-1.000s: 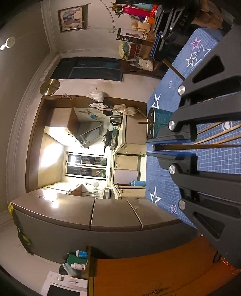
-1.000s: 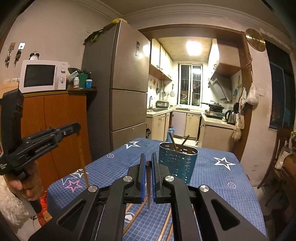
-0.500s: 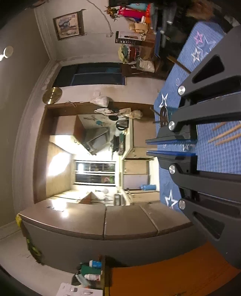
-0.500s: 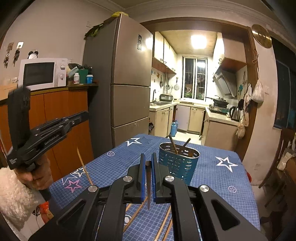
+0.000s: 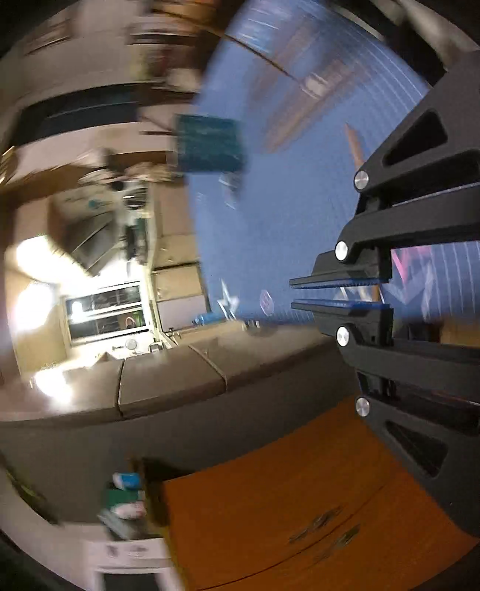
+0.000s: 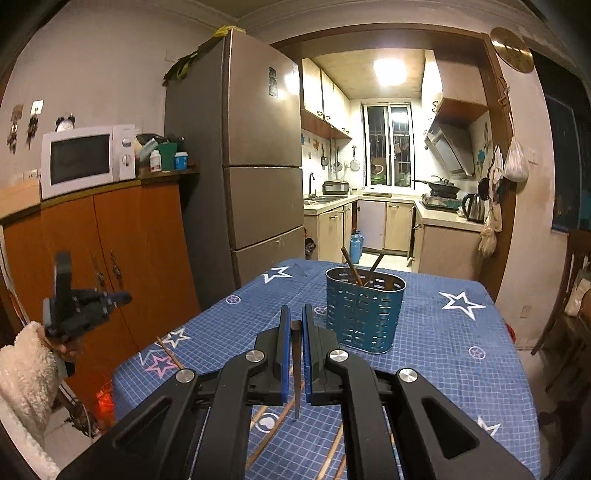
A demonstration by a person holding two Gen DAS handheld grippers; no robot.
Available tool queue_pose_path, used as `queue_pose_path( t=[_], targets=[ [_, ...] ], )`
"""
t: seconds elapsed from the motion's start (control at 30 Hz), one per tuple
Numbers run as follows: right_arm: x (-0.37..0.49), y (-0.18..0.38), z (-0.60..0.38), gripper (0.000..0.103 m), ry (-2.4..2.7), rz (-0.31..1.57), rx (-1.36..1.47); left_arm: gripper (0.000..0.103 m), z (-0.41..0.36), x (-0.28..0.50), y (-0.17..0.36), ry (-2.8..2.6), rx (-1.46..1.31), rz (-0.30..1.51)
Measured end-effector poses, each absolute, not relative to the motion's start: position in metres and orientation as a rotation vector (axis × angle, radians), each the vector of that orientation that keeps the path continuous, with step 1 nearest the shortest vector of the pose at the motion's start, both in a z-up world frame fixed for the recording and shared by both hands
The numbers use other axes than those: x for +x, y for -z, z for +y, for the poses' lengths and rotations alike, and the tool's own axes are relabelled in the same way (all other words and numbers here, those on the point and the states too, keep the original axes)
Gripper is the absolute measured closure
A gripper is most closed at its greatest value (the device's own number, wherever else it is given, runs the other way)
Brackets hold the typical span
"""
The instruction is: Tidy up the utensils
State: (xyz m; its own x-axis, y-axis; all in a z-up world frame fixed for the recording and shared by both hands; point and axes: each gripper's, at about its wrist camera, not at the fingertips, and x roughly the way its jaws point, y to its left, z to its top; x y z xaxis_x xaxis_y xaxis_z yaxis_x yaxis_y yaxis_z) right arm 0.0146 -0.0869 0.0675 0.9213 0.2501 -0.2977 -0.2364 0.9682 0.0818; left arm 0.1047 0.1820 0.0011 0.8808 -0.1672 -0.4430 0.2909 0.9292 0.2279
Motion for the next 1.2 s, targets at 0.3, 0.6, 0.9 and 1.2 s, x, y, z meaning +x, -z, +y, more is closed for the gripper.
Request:
queue_pose_path(
  t=[0.3, 0.6, 0.9, 1.2],
  targets=[
    [0.01, -0.063, -0.09, 0.096, -0.22, 0.323, 0.112, 0.048, 0.247, 0.169, 0.073, 0.438, -0.035, 0.695],
    [0.015, -0.055, -0.098, 0.096, -0.22, 0.329, 0.149, 0.048, 0.214, 0.171, 0.082, 0.077, -0.295, 0.705],
    [0.013, -0.051, -0.105, 0.096, -0.27, 0.315, 0.149, 0.049, 0.214, 0.197, 0.093, -0.069, -0.391, 0.777],
    [-0.004, -0.062, -0.115, 0.096, -0.29, 0.237, 0.144, 0.103, 0.206, 0.196, 0.096, -0.162, -0.372, 0.799]
  ],
)
